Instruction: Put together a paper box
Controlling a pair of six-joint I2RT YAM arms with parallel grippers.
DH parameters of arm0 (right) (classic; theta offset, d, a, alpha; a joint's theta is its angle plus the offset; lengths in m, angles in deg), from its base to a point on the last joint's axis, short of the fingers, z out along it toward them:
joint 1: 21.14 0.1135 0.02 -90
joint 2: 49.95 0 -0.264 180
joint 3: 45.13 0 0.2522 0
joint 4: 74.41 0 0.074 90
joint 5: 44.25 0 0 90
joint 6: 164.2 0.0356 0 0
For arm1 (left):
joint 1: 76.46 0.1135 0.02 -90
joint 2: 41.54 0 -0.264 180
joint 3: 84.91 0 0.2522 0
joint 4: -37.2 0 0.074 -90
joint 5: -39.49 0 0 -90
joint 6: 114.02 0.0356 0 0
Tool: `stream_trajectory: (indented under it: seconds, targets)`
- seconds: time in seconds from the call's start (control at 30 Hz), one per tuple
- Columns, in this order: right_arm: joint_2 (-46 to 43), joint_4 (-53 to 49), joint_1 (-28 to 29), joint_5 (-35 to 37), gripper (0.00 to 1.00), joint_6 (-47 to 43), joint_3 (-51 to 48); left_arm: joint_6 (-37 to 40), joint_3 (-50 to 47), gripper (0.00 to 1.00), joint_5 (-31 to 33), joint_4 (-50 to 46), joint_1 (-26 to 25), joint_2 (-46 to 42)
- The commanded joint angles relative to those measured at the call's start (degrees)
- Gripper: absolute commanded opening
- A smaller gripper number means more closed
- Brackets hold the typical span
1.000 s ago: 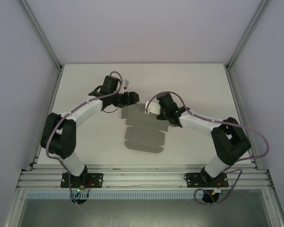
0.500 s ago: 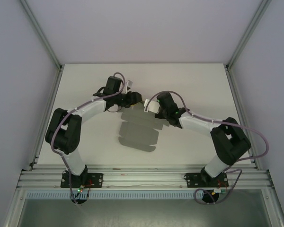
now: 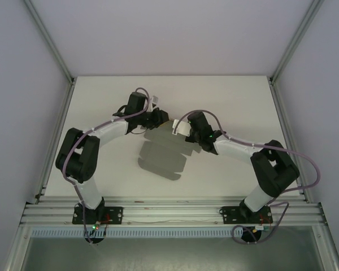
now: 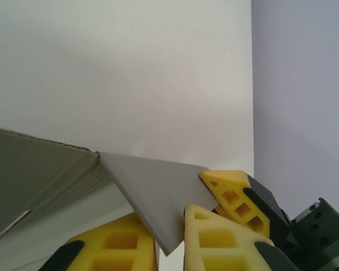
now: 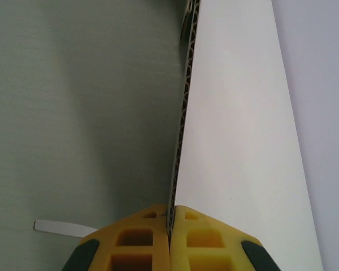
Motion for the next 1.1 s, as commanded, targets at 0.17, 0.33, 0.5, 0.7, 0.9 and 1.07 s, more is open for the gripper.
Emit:
stream_trajectory:
  seconds: [0.17,0.33,0.5,0.7,0.9,1.07]
  targets:
    - [-2.6,1.6,1.4,1.0,0.00,-0.7,-1.8,9.0,-3.6,0.75,5.8,-5.7,1.3,-7.5]
    - [-5.2,0.5,0.4,-1.2,0.00,1.1,-2.1,13.8,-11.1,1.00,14.8,-11.7,5.2,-17.2]
    - [-8.5,-0.6,-2.2,-5.7,0.00,3.6,-3.0,16.4,-18.9,1.00,21.5,-13.3,9.5,-23.4]
    - [-9.9,-2.0,-5.7,-13.2,0.00,7.0,-3.1,18.7,-26.3,1.00,20.8,-5.4,10.9,-25.4]
    - [-9.2,-2.6,-6.3,-15.4,0.00,8.5,-2.4,17.5,-28.3,0.99,28.8,-0.2,10.9,-23.1]
    - [-8.7,-1.7,-6.4,-16.0,0.00,9.6,-1.8,17.9,-29.5,0.96,21.2,8.7,10.8,-19.2]
